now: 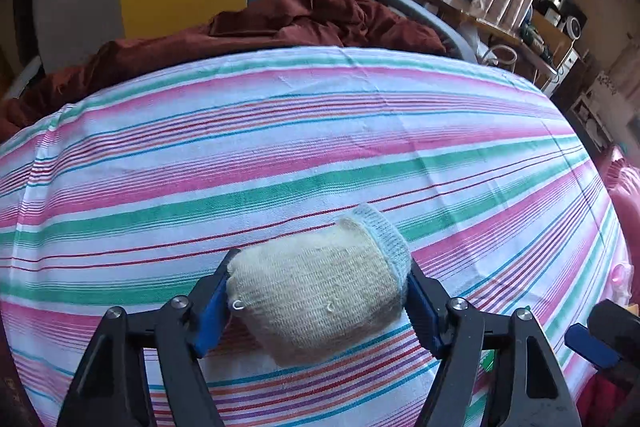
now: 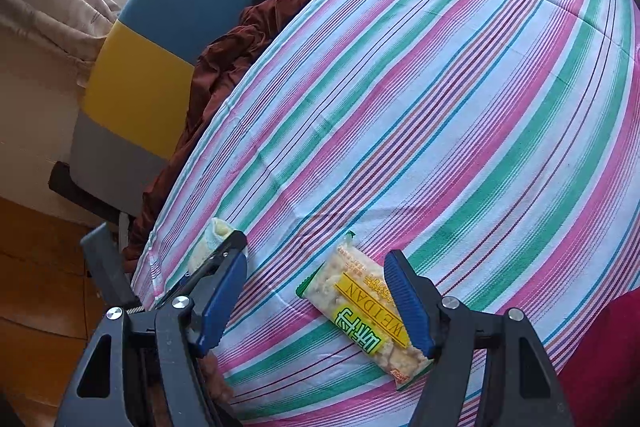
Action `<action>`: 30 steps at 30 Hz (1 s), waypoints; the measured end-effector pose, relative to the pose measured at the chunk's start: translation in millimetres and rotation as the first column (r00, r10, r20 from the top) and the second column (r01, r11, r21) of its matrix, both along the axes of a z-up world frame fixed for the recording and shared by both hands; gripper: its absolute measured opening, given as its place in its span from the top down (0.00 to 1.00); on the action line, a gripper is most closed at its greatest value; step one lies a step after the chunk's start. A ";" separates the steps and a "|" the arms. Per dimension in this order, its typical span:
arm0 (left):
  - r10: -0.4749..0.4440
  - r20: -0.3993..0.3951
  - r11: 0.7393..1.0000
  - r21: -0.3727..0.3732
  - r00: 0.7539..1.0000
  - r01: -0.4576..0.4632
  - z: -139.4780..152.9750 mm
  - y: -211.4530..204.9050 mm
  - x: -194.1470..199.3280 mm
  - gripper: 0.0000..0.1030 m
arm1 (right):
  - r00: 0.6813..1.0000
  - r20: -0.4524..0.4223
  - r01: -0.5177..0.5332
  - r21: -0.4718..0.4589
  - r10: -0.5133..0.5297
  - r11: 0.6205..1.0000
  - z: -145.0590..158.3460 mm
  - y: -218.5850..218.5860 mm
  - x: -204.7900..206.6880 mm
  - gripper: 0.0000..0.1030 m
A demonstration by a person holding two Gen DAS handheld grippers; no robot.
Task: Organize objects
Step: 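Grasp the WEIDAN cracker bar with the right tool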
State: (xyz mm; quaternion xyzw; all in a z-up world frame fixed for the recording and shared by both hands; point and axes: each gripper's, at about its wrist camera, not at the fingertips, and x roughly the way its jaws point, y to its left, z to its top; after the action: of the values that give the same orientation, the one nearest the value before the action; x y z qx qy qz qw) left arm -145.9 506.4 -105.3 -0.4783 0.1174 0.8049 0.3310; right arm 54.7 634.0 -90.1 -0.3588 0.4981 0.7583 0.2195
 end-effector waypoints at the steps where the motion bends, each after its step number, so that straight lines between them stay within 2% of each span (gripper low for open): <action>1: -0.003 -0.004 1.000 0.006 1.000 0.003 0.3 -6.3 3.0 0.29 | 1.000 0.001 0.001 -0.001 -0.001 1.000 -0.2 0.3 0.4 0.30; 7: -0.015 -0.068 1.000 0.001 0.998 0.015 1.1 -53.0 36.3 0.29 | 0.999 0.030 0.011 -0.001 -0.011 1.000 -3.1 2.5 1.2 0.30; 10: -0.001 -0.067 1.000 0.001 0.998 0.001 3.9 -78.9 55.3 0.29 | 0.995 0.100 0.001 -0.007 0.000 1.000 -11.1 2.4 -2.5 0.30; 13: 0.000 -0.071 1.000 0.001 0.997 0.000 3.9 -106.3 74.4 0.29 | 0.983 0.183 -0.016 0.033 0.009 0.999 -15.2 0.0 -7.6 0.29; 19: 0.010 -0.083 1.000 0.027 0.997 -0.008 3.0 -146.8 101.5 0.29 | 0.942 0.316 -0.158 0.122 0.112 0.980 -19.2 -18.7 -29.5 0.19; 23: -0.019 -0.113 0.999 0.039 0.993 0.023 -1.1 -152.9 108.3 0.28 | 0.911 0.373 -0.246 0.155 0.174 0.957 -20.4 -33.4 -41.9 0.18; 27: -0.039 -0.172 0.999 0.028 0.984 0.044 -4.8 -150.1 116.5 0.28 | 0.866 0.454 -0.329 0.198 0.211 0.923 -22.9 -46.8 -51.8 0.18; 28: -0.041 -0.180 0.999 0.026 0.983 0.047 -5.7 -149.6 117.9 0.28 | 0.856 0.469 -0.346 0.207 0.218 0.915 -23.2 -49.7 -53.4 0.19; 29: -0.040 -0.182 0.998 0.030 0.982 0.046 -6.3 -149.6 117.7 0.28 | 0.848 0.482 -0.363 0.220 0.223 0.906 -22.6 -52.8 -54.9 0.28; 30: -0.038 -0.180 0.998 0.036 0.983 0.045 -6.6 -149.9 116.8 0.28 | 0.842 0.491 -0.377 0.239 0.224 0.895 -20.9 -55.8 -56.2 0.47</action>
State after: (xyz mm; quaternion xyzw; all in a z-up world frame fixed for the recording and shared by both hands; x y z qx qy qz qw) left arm -29.1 356.5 -111.9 -0.3948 0.1404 0.8398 0.3452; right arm -1.4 578.2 -111.1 -0.5579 0.2377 0.7508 0.2618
